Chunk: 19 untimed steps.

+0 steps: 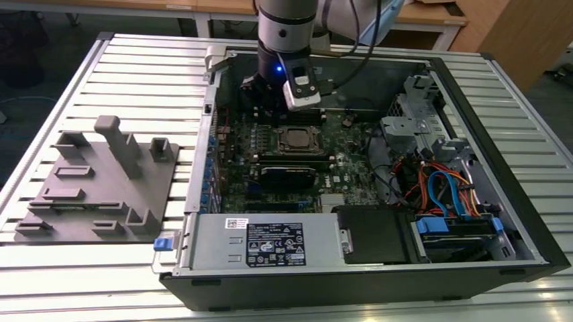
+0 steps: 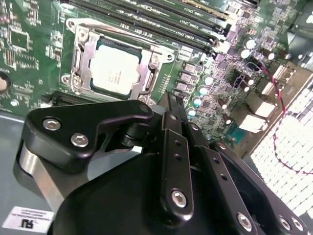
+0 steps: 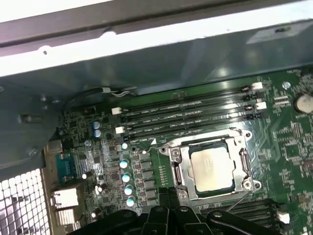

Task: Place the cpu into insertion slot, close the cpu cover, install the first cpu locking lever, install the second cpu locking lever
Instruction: 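Install the first cpu locking lever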

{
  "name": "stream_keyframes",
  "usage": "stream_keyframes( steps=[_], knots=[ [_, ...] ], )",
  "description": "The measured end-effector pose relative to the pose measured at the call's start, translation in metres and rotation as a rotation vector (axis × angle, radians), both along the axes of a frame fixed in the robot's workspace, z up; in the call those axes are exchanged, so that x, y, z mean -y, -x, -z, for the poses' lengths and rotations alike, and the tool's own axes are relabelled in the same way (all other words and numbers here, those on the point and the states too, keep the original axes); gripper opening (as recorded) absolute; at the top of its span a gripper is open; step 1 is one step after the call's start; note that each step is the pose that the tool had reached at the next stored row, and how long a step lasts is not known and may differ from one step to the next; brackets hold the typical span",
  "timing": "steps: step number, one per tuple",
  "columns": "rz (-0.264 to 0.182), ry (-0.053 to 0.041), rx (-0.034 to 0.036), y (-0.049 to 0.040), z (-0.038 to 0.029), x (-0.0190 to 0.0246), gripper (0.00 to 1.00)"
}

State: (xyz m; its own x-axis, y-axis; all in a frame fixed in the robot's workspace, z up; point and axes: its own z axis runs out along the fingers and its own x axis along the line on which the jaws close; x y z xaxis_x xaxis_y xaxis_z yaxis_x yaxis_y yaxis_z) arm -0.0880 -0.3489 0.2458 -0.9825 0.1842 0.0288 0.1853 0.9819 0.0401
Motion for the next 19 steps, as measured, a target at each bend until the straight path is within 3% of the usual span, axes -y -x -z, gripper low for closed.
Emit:
stream_keyframes(
  steps=[6,19],
  knots=[
    [-0.068,-0.0024,0.0003,0.0,0.0,0.0,0.1],
    [-0.102,-0.0042,0.0032,0.0009,-0.0051,-0.0035,0.1]
  ],
)
